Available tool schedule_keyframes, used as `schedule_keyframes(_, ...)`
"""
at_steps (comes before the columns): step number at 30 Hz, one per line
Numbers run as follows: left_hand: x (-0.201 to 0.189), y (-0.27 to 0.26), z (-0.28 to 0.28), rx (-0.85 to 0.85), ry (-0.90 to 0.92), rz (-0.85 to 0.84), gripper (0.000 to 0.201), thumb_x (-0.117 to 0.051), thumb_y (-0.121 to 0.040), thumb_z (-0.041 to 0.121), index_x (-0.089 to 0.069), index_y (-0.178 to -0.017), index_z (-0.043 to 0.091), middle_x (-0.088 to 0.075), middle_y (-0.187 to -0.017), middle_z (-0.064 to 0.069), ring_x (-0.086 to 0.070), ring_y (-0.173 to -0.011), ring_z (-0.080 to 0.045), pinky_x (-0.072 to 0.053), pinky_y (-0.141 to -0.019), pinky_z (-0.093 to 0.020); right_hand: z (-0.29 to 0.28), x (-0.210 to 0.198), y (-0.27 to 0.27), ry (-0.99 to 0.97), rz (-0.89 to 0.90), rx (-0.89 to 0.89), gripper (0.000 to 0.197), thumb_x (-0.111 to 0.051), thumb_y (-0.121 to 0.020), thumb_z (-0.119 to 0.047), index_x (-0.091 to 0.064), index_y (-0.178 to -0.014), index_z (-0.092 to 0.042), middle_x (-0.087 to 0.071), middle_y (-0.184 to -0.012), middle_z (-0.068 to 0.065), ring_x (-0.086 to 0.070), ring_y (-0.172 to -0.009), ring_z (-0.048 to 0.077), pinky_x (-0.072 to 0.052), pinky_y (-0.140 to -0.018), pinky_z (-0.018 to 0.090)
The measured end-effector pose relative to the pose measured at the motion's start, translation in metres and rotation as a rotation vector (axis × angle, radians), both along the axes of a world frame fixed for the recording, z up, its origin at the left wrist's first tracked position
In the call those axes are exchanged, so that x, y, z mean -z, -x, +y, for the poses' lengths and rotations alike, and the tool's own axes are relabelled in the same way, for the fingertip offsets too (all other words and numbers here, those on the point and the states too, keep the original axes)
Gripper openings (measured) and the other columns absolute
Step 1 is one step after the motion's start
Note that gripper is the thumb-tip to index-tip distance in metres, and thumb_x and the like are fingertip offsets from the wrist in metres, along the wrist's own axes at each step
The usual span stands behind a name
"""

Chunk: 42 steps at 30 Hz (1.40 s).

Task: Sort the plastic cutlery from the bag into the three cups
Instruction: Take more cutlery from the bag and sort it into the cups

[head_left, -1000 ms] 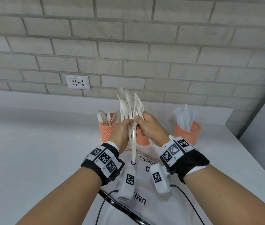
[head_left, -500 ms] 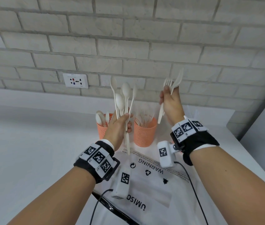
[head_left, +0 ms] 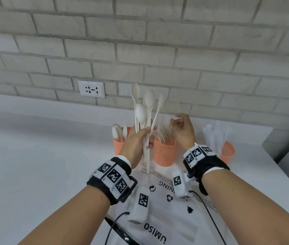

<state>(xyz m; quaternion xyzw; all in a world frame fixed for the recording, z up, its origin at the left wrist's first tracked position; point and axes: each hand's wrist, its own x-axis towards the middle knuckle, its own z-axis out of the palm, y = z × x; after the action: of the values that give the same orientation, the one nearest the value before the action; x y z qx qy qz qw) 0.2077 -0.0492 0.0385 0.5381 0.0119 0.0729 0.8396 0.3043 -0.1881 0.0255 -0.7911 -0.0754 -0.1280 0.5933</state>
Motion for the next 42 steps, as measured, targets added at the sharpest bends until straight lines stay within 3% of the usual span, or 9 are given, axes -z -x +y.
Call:
schedule_keyframes(5,0.002,0.004,-0.001,-0.044,-0.147,-0.056,0.018,-0.046,-0.094,0.013,-0.057,-0.104,0.003,-0.052,-0.065,-0.004,-0.046,-0.056,-0.015,-0.039,-0.055,-0.024,-0.004,-0.013,0.004,0.273,-0.181,0.027,0.021,-0.064,-0.086,-0.017,-0.066,-0.102,-0.004,-0.052,-0.116,0.01,-0.05,-0.108,0.017,-0.032,-0.092,0.017)
schedule_keyframes(10,-0.001,0.011,-0.009,-0.068,-0.294,-0.108,0.011,-0.044,-0.096,0.012,-0.052,-0.103,0.015,-0.047,-0.068,-0.003,-0.045,-0.06,-0.013,-0.04,-0.059,-0.025,0.016,-0.05,0.035,0.012,-0.28,-0.101,0.022,-0.063,-0.087,-0.024,-0.062,-0.105,-0.011,-0.06,-0.094,0.006,-0.056,-0.079,0.006,-0.042,-0.069,0.011)
schedule_keyframes(13,-0.002,0.014,-0.011,-0.058,-0.325,-0.133,0.012,-0.044,-0.097,0.011,-0.052,-0.105,0.013,-0.048,-0.069,-0.003,-0.046,-0.06,-0.012,-0.041,-0.058,-0.024,0.024,-0.057,0.05,0.029,-0.344,-0.081,0.043,-0.067,-0.083,-0.023,-0.049,-0.122,-0.017,-0.05,-0.105,0.001,-0.05,-0.086,-0.001,-0.041,-0.072,0.005)
schedule_keyframes(17,0.0,0.018,-0.008,-0.089,-0.467,-0.15,0.019,-0.043,-0.097,0.012,-0.046,-0.115,0.008,-0.044,-0.063,0.0,-0.046,-0.06,-0.013,-0.04,-0.059,-0.026,0.027,-0.073,0.06,0.185,-0.505,-0.009,0.039,-0.067,-0.081,-0.035,-0.058,-0.115,-0.017,-0.045,-0.112,0.001,-0.051,-0.101,0.016,-0.047,-0.087,0.028)
schedule_keyframes(22,0.002,0.027,-0.013,-0.092,-0.605,-0.195,0.022,-0.042,-0.097,0.009,-0.04,-0.087,0.029,-0.044,-0.067,-0.001,-0.046,-0.06,-0.015,-0.042,-0.061,-0.033,0.033,-0.089,0.067,0.387,-0.398,0.102,0.037,-0.069,-0.078,-0.033,-0.058,-0.101,-0.006,-0.058,-0.099,0.007,-0.056,-0.084,0.02,-0.044,-0.071,0.029)
schedule_keyframes(27,0.004,0.031,-0.013,-0.028,-0.609,-0.168,0.016,-0.043,-0.097,0.012,-0.04,-0.09,0.026,-0.045,-0.072,-0.002,-0.045,-0.059,-0.01,-0.043,-0.059,-0.025,0.032,-0.093,0.065,0.389,-0.282,0.11,0.017,-0.059,-0.08,-0.012,-0.062,-0.093,-0.001,-0.067,-0.084,0.013,-0.063,-0.079,0.028,-0.049,-0.068,0.029)
schedule_keyframes(32,0.004,0.031,-0.013,0.002,-0.517,-0.124,0.012,-0.04,-0.098,0.011,-0.044,-0.109,0.013,-0.044,-0.067,-0.001,-0.045,-0.055,-0.007,-0.041,-0.055,-0.021,0.026,-0.093,0.06,0.186,-0.265,0.044,0.012,-0.058,-0.083,-0.003,-0.066,-0.091,-0.002,-0.066,-0.077,0.011,-0.066,-0.071,0.03,-0.057,-0.069,0.046)
schedule_keyframes(36,0.002,0.034,-0.014,0.029,-0.358,-0.08,0.02,-0.041,-0.098,0.015,-0.047,-0.116,0.009,-0.048,-0.074,-0.002,-0.045,-0.056,-0.009,-0.042,-0.053,-0.02,0.021,-0.096,0.061,0.112,-0.13,-0.073,0.004,-0.047,-0.093,-0.006,-0.05,-0.094,-0.009,-0.063,-0.089,0.016,-0.064,-0.057,0.017,-0.056,-0.056,0.036)
schedule_keyframes(42,0.005,0.033,-0.01,0.016,-0.301,-0.078,0.014,-0.04,-0.098,0.011,-0.049,-0.094,0.021,-0.049,-0.083,-0.007,-0.044,-0.058,-0.011,-0.042,-0.055,-0.02,0.011,-0.102,0.057,-0.081,-0.183,-0.032,0.007,-0.031,-0.099,-0.007,-0.033,-0.095,-0.013,-0.049,-0.081,0.0,-0.055,-0.043,0.01,-0.046,-0.039,0.022)
